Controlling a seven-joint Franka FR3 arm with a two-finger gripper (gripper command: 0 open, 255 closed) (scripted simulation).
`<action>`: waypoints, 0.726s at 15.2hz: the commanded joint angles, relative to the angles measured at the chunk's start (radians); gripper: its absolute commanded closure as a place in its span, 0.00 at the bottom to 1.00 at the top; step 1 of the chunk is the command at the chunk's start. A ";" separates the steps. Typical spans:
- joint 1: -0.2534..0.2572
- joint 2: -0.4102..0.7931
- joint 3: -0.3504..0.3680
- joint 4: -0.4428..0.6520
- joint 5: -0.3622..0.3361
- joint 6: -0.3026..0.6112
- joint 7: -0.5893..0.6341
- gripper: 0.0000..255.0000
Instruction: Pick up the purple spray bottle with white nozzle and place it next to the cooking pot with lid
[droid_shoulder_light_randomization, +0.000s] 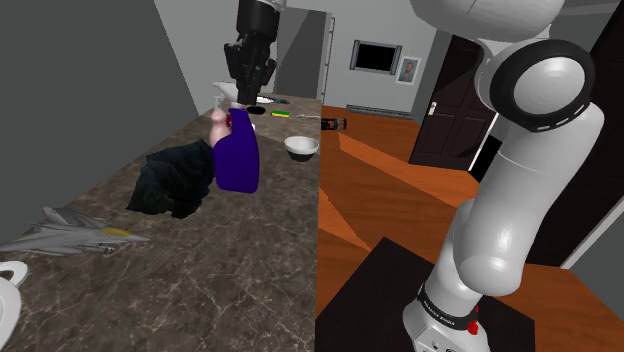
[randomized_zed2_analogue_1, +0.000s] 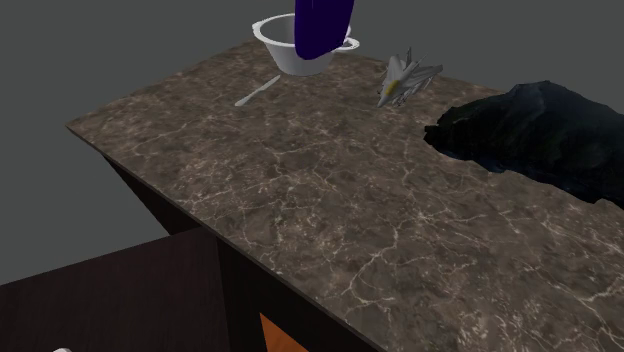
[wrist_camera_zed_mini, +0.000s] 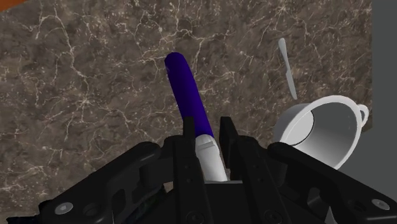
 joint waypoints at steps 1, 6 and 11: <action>0.000 0.016 0.000 0.049 -0.001 -0.033 0.007 1.00; 0.001 0.064 0.001 0.179 -0.002 -0.113 0.028 1.00; 0.067 0.098 0.056 0.156 -0.022 -0.031 0.128 1.00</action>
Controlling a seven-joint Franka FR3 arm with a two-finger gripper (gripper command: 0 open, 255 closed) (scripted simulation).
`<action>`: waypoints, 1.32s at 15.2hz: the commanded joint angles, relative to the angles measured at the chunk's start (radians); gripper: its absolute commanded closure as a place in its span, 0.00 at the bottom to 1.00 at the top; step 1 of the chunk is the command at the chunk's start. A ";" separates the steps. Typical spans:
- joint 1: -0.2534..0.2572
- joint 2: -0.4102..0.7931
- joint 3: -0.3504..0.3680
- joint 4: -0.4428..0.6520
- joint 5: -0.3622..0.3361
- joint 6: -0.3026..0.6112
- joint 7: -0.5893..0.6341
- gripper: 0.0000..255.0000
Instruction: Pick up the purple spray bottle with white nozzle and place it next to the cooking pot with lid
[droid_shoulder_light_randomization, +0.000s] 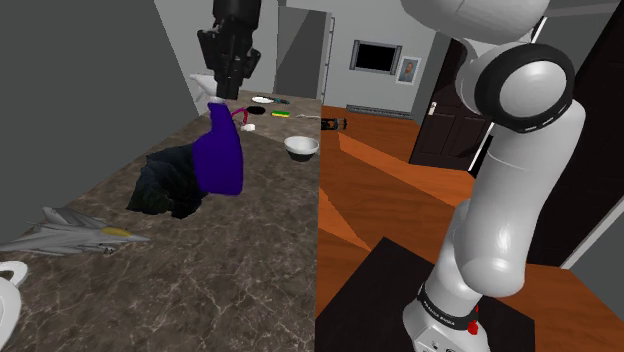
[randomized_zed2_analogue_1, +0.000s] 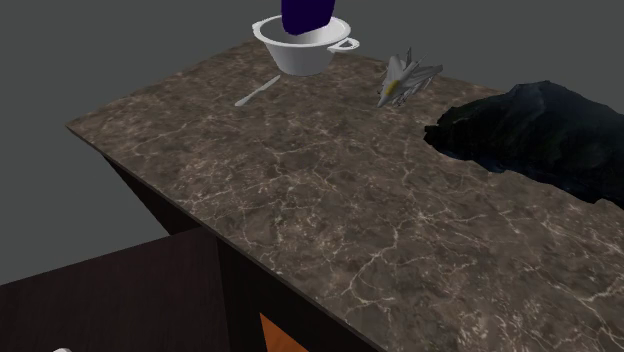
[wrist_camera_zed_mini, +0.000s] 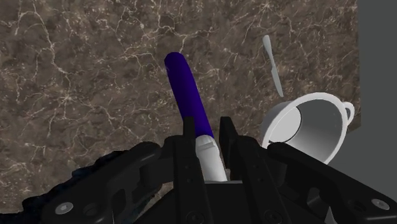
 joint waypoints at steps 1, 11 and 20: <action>0.028 0.026 0.023 0.011 -0.011 0.026 0.045 1.00; 0.181 0.207 0.109 0.127 -0.091 0.129 0.244 1.00; 0.387 0.549 0.132 0.549 -0.212 0.072 0.407 1.00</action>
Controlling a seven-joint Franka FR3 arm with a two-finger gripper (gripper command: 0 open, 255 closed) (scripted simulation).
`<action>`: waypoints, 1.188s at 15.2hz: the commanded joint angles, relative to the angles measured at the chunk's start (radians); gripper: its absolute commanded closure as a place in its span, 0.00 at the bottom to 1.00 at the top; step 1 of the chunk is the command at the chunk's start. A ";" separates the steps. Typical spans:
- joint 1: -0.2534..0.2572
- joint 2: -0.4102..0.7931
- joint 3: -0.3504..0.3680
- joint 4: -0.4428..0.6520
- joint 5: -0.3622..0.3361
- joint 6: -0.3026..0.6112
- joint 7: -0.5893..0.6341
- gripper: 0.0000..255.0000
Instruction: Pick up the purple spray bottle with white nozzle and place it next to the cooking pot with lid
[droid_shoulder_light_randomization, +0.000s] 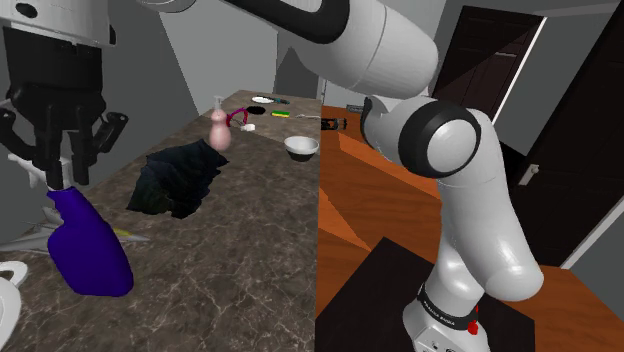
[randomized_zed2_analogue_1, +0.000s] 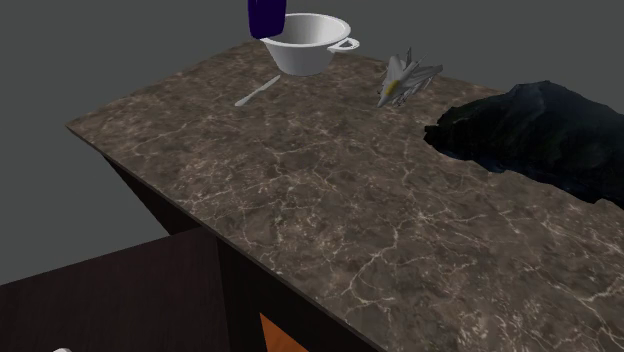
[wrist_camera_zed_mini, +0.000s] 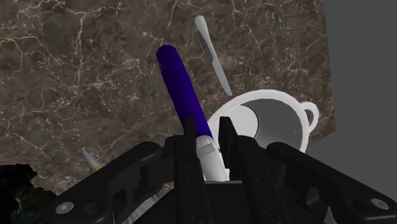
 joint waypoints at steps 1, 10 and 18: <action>0.070 0.135 -0.005 0.215 -0.036 -0.073 0.035 1.00; -0.001 -0.047 0.005 -0.227 0.008 0.184 0.007 1.00; -0.022 -0.091 0.006 -0.407 0.022 0.318 -0.012 1.00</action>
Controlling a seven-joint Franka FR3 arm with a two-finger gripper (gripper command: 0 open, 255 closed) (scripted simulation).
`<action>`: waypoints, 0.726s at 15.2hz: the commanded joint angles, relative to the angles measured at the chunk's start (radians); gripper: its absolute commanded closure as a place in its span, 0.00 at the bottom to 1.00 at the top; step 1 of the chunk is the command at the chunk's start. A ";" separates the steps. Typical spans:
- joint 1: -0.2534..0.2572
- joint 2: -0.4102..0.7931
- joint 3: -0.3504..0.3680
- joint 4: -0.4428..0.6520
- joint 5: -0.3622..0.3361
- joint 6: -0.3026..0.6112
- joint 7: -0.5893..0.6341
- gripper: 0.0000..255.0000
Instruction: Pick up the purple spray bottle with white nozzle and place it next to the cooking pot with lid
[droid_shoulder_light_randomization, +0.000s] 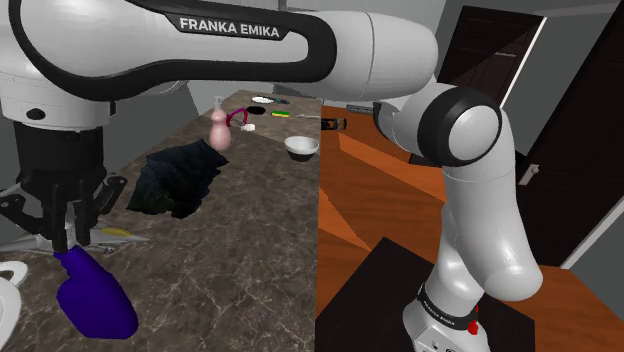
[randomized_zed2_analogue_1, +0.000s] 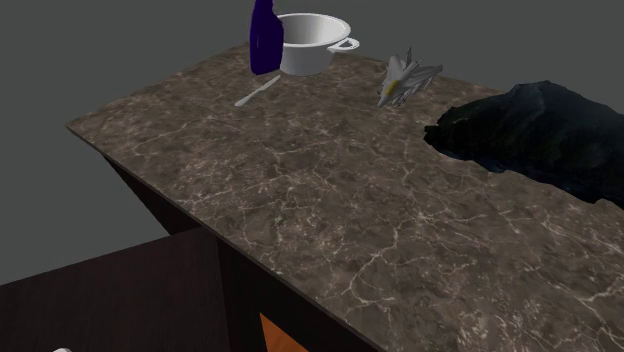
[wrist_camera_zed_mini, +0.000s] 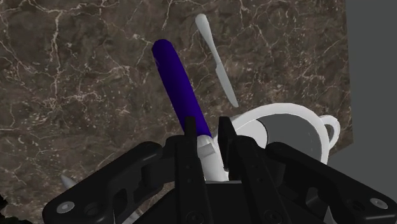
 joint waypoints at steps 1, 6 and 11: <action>-0.003 -0.002 0.000 -0.029 0.001 0.028 -0.004 1.00; -0.010 -0.012 -0.001 -0.112 0.006 0.100 -0.014 1.00; -0.014 -0.013 -0.002 -0.181 0.009 0.167 -0.024 1.00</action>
